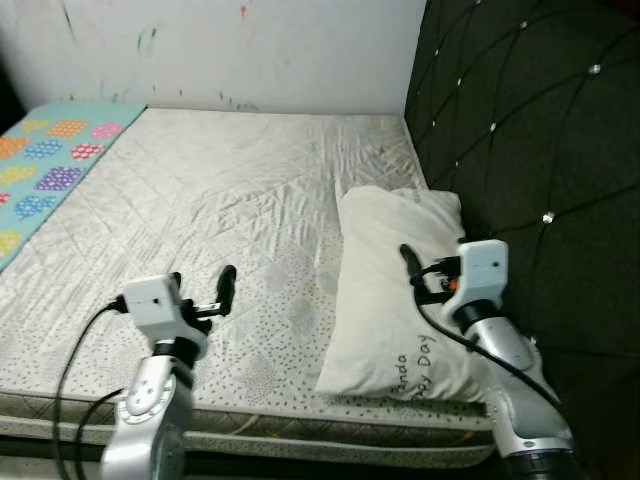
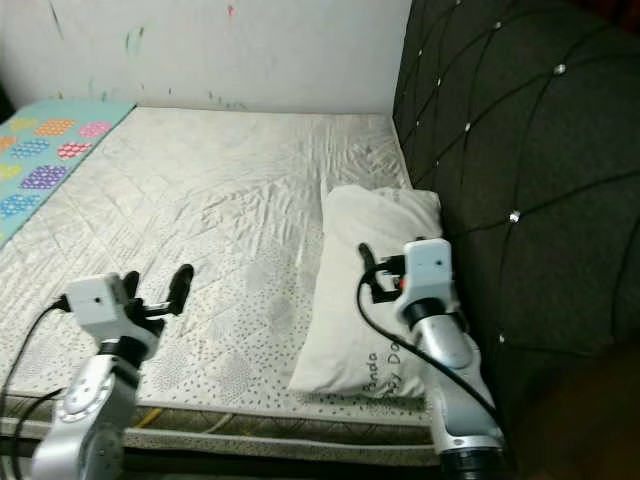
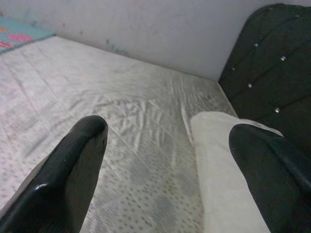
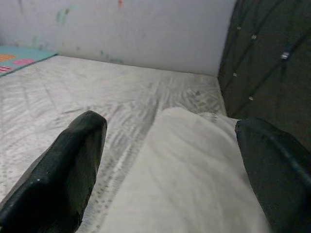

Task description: Clean up the room

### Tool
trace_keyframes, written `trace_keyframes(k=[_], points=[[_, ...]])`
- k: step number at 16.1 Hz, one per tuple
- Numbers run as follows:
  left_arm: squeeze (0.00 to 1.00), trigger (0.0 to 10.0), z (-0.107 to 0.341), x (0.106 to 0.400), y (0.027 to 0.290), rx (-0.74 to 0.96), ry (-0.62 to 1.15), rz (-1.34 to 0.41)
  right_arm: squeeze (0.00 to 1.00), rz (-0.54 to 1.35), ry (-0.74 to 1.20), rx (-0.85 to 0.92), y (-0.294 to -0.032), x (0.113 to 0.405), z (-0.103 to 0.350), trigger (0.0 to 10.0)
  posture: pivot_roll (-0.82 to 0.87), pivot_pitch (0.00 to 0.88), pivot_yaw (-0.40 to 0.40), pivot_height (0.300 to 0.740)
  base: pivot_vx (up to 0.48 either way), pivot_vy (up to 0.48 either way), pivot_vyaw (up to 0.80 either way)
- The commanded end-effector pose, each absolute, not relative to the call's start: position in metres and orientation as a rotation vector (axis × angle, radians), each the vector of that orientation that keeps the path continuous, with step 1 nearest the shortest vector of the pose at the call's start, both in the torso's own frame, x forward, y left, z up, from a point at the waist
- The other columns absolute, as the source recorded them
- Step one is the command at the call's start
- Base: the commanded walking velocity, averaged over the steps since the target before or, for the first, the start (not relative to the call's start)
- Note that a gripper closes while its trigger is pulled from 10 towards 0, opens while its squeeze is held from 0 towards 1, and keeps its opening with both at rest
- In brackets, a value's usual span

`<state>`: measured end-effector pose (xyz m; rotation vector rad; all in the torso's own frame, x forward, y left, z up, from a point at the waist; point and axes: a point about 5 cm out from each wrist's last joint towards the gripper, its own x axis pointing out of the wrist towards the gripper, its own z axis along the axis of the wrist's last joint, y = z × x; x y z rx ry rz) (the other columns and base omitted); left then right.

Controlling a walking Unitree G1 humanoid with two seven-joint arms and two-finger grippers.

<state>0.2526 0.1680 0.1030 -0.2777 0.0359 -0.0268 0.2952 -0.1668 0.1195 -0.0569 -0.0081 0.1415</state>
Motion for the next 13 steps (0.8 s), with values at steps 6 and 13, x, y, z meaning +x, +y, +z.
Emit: trace_keyframes(k=[6, 13], points=[[0.0, 10.0, 0.1027, 0.2541, 0.1693, -0.284, 0.046, -0.028, 0.0, 0.145, -0.011, -0.057, -0.1675, 0.2962, 0.121, 10.0, -0.18, 0.0, 0.006, 0.74, 0.0, 0.221, 0.0], [0.0, 10.0, 0.1028, 0.2548, 0.1673, -0.286, 0.049, -0.042, 0.0, 0.176, -0.025, -0.082, -0.1627, 0.2971, 0.1225, 10.0, -0.18, 0.0, 0.005, 0.74, 0.0, 0.48, 0.0]])
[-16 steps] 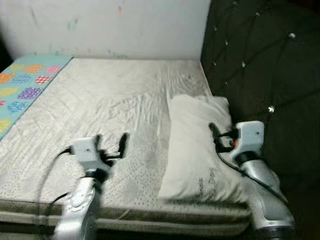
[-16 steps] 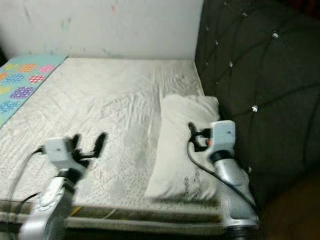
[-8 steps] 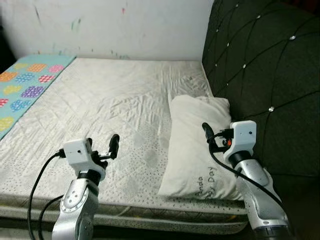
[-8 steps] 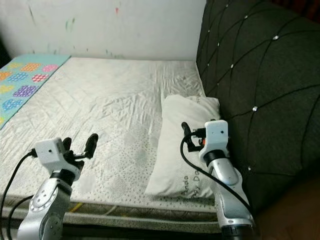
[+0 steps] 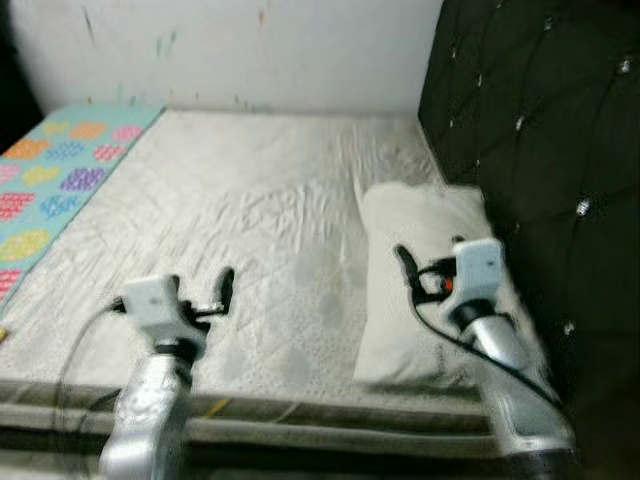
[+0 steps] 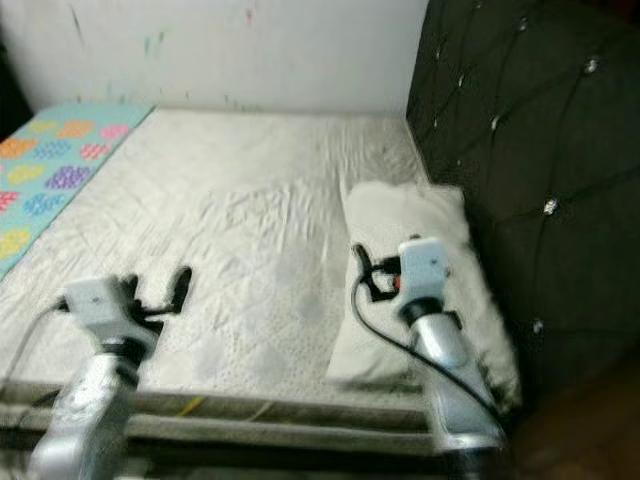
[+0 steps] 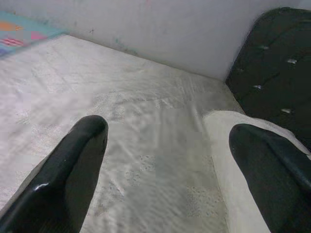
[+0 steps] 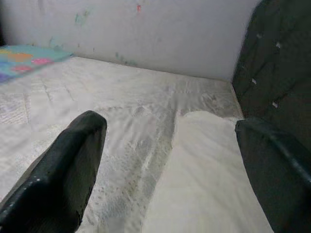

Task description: Clean up the room

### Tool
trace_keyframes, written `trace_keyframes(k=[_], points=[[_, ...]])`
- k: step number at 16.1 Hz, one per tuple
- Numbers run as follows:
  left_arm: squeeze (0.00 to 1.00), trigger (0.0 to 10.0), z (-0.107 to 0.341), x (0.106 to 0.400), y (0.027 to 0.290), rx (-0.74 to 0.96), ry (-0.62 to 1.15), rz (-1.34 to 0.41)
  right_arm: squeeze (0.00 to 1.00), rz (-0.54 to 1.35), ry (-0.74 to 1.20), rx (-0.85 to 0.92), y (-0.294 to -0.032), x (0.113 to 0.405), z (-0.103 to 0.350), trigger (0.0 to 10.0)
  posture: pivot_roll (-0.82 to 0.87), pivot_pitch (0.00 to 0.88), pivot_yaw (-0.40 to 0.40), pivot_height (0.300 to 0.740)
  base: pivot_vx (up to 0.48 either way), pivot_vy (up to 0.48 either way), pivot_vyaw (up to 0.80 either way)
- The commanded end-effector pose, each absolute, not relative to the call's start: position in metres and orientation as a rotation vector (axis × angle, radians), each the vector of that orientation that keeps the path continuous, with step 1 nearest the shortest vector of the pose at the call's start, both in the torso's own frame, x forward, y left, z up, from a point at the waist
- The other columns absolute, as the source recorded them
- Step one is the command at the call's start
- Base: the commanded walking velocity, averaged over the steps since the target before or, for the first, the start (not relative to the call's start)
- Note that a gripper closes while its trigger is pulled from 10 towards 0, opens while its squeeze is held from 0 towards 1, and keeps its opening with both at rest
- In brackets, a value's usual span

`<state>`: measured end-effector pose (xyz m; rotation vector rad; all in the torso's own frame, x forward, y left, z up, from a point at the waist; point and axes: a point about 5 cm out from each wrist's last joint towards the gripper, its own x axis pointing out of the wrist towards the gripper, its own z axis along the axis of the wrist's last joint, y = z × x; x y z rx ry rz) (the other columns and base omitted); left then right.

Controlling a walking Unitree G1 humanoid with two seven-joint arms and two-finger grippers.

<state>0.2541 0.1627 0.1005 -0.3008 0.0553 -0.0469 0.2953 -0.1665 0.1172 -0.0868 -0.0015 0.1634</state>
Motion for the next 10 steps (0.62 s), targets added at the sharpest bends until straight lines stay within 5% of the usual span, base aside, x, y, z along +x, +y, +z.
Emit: trace_keyframes(k=[1, 10], points=[[0.0, 10.0, 0.103, 0.2547, 0.1673, -0.286, 0.048, -0.04, 0.0, 0.177, -0.025, -0.083, -0.1628, 0.2977, 0.1227, 10.0, -0.18, 0.0, 0.003, 0.74, 0.0, 0.48, 0.0], [0.0, 10.0, 0.1024, 0.2552, 0.1672, -0.284, 0.05, -0.038, 0.0, 0.19, -0.018, -0.089, -0.1614, 0.2984, 0.1201, 10.0, -0.18, 0.0, 0.0, 0.74, 0.0, 0.48, 0.0]])
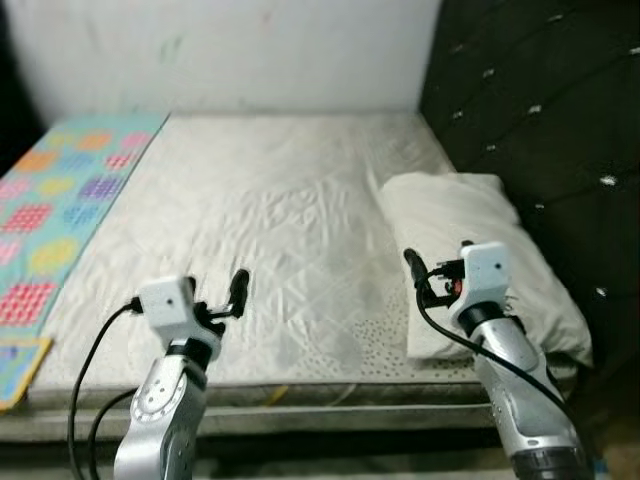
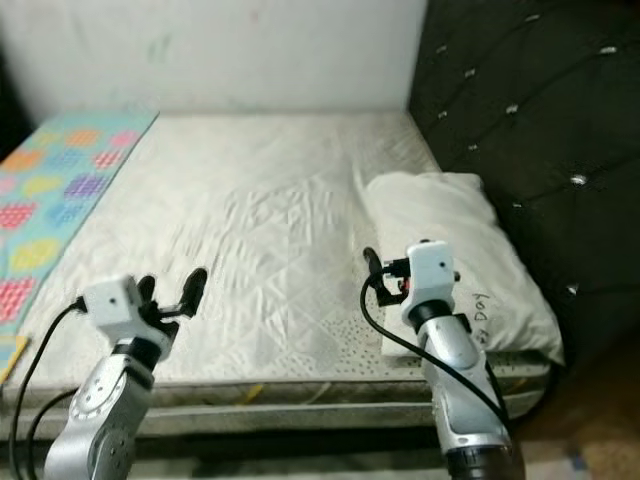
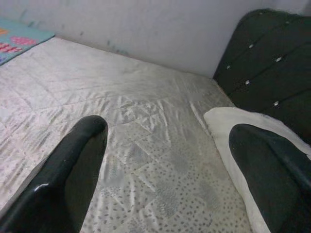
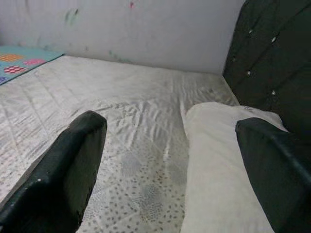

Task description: Clean up the room

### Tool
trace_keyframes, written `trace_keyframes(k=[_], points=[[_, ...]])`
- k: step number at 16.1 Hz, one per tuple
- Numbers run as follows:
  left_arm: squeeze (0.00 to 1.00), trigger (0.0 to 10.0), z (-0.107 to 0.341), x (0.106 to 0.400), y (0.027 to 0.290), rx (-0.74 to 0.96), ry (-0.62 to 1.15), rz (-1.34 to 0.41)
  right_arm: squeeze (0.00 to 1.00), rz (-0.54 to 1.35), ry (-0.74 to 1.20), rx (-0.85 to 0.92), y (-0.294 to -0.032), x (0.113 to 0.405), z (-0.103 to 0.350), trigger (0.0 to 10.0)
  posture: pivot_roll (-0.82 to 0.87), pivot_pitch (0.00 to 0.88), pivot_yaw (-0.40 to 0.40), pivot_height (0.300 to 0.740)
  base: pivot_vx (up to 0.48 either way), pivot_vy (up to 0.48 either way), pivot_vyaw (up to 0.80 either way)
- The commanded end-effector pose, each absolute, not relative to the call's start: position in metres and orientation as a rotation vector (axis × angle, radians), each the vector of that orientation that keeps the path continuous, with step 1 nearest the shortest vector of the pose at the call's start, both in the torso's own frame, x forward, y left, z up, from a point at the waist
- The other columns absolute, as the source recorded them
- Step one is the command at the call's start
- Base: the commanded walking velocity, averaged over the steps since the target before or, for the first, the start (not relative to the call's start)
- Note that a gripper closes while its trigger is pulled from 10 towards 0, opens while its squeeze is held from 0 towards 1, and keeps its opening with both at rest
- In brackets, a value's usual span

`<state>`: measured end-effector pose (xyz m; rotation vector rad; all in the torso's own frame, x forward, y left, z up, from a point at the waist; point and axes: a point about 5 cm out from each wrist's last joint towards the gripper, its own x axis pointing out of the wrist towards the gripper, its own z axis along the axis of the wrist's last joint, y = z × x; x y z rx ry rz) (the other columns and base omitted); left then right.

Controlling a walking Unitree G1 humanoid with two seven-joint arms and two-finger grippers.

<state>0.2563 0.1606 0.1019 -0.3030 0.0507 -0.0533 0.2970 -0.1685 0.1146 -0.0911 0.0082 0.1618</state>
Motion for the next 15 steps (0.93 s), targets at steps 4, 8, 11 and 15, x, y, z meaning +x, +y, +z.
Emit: trace_keyframes(k=[4, 8, 11, 15], points=[[0.0, 10.0, 0.102, 0.255, 0.166, -0.285, 0.048, -0.042, 0.0, 0.201, -0.013, -0.089, -0.1613, 0.298, 0.119, 10.0, -0.18, 0.0, -0.002, 0.74, 0.0, 0.36, 0.0], [0.0, 10.0, 0.1065, 0.2524, 0.1614, -0.306, 0.014, -0.099, 0.0, 0.209, -0.01, -0.087, -0.1597, 0.2988, 0.1186, 10.0, -0.18, 0.0, -0.005, 0.74, 0.0, 0.0, 0.0], [0.0, 10.0, 0.1072, 0.2522, 0.1609, -0.314, 0.01, -0.104, 0.0, 0.213, -0.01, -0.086, -0.159, 0.2996, 0.1189, 10.0, -0.17, 0.0, -0.007, 0.74, 0.082, 0.0, 0.0], [0.0, 10.0, 0.1076, 0.2526, 0.1606, -0.319, 0.009, -0.106, 0.0, 0.215, -0.007, -0.086, -0.1581, 0.299, 0.1178, 10.0, -0.18, 0.0, -0.007, 0.74, 0.263, 0.0, 0.0]])
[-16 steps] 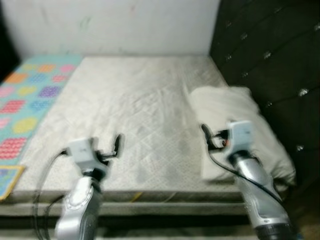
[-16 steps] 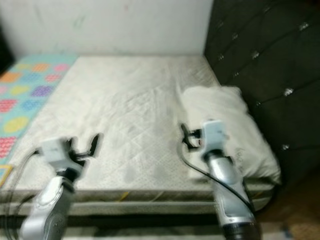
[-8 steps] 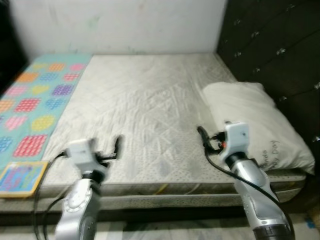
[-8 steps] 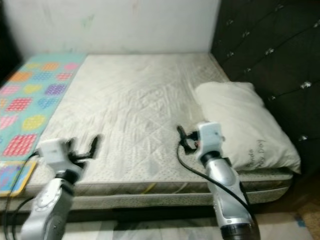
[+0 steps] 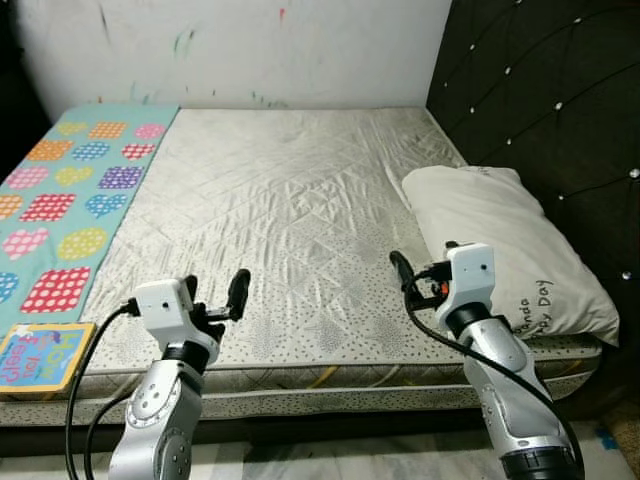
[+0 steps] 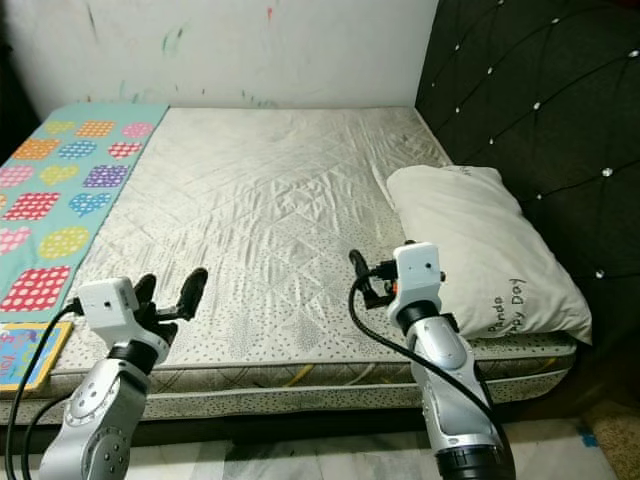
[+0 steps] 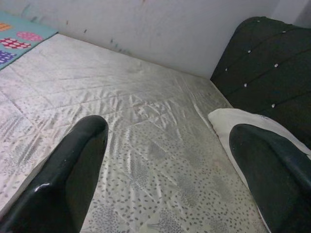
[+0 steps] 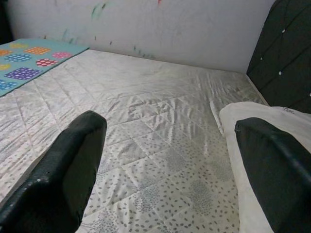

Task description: Clean up the room

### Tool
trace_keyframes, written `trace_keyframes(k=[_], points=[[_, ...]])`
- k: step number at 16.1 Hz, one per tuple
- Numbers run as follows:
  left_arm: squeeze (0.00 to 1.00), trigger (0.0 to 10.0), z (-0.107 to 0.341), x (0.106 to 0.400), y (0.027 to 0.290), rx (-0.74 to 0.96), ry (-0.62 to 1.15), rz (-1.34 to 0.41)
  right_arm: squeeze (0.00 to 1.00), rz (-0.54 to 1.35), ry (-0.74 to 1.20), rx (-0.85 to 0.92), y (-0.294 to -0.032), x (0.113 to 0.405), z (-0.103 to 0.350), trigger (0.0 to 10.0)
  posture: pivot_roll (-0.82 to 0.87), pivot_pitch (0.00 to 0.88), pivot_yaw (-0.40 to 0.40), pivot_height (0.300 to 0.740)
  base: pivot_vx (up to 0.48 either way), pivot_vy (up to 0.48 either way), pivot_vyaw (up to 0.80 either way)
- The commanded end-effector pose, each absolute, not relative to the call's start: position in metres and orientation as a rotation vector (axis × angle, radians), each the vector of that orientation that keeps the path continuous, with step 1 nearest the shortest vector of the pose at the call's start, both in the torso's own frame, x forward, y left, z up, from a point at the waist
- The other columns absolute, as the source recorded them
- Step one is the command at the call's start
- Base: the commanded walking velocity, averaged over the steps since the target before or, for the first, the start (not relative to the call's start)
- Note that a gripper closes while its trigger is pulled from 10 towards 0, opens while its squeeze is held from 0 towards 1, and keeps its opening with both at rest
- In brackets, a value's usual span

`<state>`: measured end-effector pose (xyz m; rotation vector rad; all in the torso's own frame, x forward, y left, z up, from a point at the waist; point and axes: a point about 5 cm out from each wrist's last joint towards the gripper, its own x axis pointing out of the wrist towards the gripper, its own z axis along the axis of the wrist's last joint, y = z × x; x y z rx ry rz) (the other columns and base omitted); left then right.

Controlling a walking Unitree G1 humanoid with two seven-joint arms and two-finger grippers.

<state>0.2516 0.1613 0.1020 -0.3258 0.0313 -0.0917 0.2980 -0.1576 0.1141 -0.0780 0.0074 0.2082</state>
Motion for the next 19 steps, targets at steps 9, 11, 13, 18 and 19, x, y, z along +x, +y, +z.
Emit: trace_keyframes(k=[9, 11, 13, 18, 19], points=[[0.0, 10.0, 0.1075, 0.253, 0.1617, -0.314, 0.013, -0.106, 0.0, 0.212, -0.005, -0.085, -0.1575, 0.2984, 0.1166, 10.0, -0.17, 0.0, -0.002, 0.74, 0.268, 0.0, 0.0], [0.0, 10.0, 0.1075, 0.2532, 0.1621, -0.314, 0.014, -0.106, 0.0, 0.21, -0.005, -0.084, -0.1575, 0.2983, 0.1166, 10.0, -0.18, 0.0, -0.001, 0.74, 0.266, 0.0, 0.0], [0.0, 10.0, 0.1075, 0.2534, 0.1622, -0.312, 0.015, -0.108, 0.0, 0.209, -0.004, -0.085, -0.1578, 0.2981, 0.116, 10.0, -0.17, 0.001, 0.0, 0.74, 0.27, 0.0, 0.0], [0.0, 10.0, 0.1076, 0.2534, 0.1618, -0.31, 0.014, -0.106, 0.0, 0.21, -0.004, -0.085, -0.1579, 0.2983, 0.1157, 10.0, -0.17, 0.001, -0.001, 0.74, 0.263, 0.0, 0.0], [0.0, 10.0, 0.1078, 0.2535, 0.1618, -0.31, 0.012, -0.108, 0.0, 0.21, -0.004, -0.085, -0.1578, 0.2983, 0.1158, 10.0, -0.17, 0.002, 0.001, 0.74, 0.266, 0.0, 0.0]])
